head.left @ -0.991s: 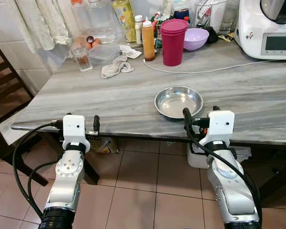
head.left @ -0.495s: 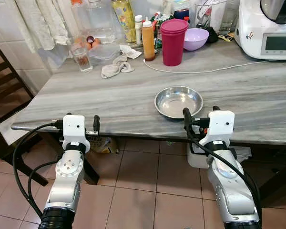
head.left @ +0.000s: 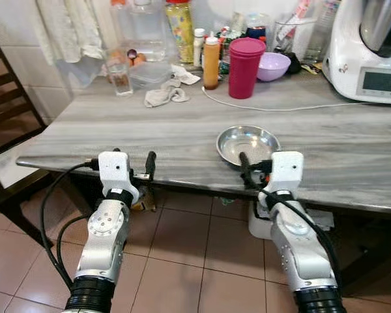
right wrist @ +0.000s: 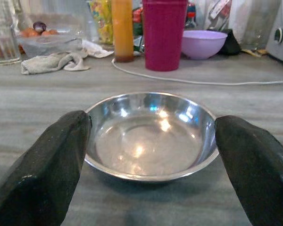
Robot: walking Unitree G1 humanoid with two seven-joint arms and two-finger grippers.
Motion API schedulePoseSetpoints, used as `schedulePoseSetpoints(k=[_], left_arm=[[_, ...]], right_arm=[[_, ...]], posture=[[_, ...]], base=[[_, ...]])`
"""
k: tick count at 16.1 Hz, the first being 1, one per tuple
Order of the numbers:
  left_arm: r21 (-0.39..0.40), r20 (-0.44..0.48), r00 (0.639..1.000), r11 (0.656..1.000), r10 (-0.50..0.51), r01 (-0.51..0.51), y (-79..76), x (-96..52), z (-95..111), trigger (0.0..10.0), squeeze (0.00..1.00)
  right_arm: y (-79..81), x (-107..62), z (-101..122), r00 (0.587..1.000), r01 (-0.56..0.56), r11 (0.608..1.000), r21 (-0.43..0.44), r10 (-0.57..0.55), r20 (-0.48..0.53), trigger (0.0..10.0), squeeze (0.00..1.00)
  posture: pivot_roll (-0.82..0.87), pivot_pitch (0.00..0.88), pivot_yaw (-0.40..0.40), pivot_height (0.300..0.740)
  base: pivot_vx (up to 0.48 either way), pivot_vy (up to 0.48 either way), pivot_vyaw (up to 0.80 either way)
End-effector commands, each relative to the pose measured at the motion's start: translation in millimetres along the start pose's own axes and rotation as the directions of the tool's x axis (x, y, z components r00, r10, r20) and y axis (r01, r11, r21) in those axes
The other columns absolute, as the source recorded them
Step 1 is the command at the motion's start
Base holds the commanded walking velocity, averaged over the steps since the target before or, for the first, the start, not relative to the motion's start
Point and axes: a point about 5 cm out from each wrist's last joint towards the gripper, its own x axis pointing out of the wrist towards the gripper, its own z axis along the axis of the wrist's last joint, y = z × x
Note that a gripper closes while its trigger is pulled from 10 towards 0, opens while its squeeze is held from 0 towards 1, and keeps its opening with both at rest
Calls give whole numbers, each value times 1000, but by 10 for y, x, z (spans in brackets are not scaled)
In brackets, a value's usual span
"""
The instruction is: Setting the table
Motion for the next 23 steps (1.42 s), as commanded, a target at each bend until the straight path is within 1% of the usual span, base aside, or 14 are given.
schedulePoseSetpoints(k=[1, 3, 5, 6, 7, 8, 9, 12, 13, 16, 17, 19, 22, 23], left_arm=[[-5, 16, 1000, 1000, -17, 17, -10, 37, 40, 10000, 0], [-6, 22, 999, 999, -37, 38, -33, 40, 55, 10000, 0], [13, -1, 998, 998, -58, 58, -23, -37, -27, 10000, 0], [29, -39, 998, 998, -57, 58, 9, -117, -123, 10000, 0], [30, -63, 997, 998, -54, 56, 26, -159, -179, 10000, 0], [29, -73, 996, 998, -56, 59, 36, -188, -206, 10000, 0], [-6, -94, 992, 997, -78, 78, 29, -219, -248, 10000, 0], [-13, -91, 991, 995, -95, 94, -3, -196, -230, 10000, 0], [3, -84, 992, 996, -89, 89, -9, -182, -213, 10000, 0], [9, -92, 993, 997, -77, 78, -9, -177, -206, 10000, 0], [20, -100, 993, 997, -68, 70, -2, -187, -220, 10000, 0], [27, -107, 992, 997, -64, 68, -8, -190, -228, 10000, 0], [32, -117, 992, 998, -55, 59, -8, -175, -224, 10000, 0], [40, -117, 992, 998, -53, 58, 2, -174, -219, 10000, 0]], right_arm=[[-3, 31, 47, 1000, 2, 1000, -2, -2, 21, 10000, 0], [-23, 17, 74, 999, 30, 999, -41, -29, 29, 10000, 0], [-76, -53, 55, 998, 63, 997, -33, -62, 30, 10000, 0], [-118, -142, 12, 998, 58, 998, -25, -57, 17, 10000, 0], [-139, -186, -6, 998, 57, 998, -36, -56, 12, 10000, 0], [-150, -206, -15, 998, 60, 997, -47, -60, 11, 10000, 0], [-136, -221, -41, 998, 57, 997, -50, -58, -15, 10000, 0], [-112, -234, -30, 998, 63, 998, -30, -63, -10, 10000, 0], [-112, -238, -24, 998, 63, 998, -29, -63, -10, 10000, 0], [-118, -236, 1, 998, 60, 998, -19, -60, -1, 10000, 0], [-125, -239, -25, 997, 71, 997, 29, -70, -28, 10000, 0], [-137, -234, -49, 996, 75, 997, 33, -73, -50, 10000, 0], [-138, -220, -47, 995, 95, 995, 1, -95, -42, 10000, 0], [-134, -215, -58, 994, 99, 995, 32, -97, -49, 10000, 0]], posture=[[-205, 0, 48, 740], [-211, 0, 53, 740], [-219, 0, 60, 740], [-225, 0, 65, 740], [-227, 0, 70, 740], [-235, 0, 75, 740], [-240, 0, 78, 740], [-244, 0, 81, 740], [-243, 0, 82, 740], [-248, 0, 82, 740], [-249, 0, 78, 740], [-250, 0, 75, 740], [-247, 0, 76, 740], [-245, 0, 81, 740]], base=[[0, 0, 0], [0, 0, 0], [0, 0, 0], [0, 0, 0], [0, 0, 0], [0, 0, 0], [0, 0, 0], [0, 0, -785], [0, 0, -788], [0, 0, -788], [0, 0, 0], [0, 0, 0], [0, 0, 0], [-266, 0, 0]])
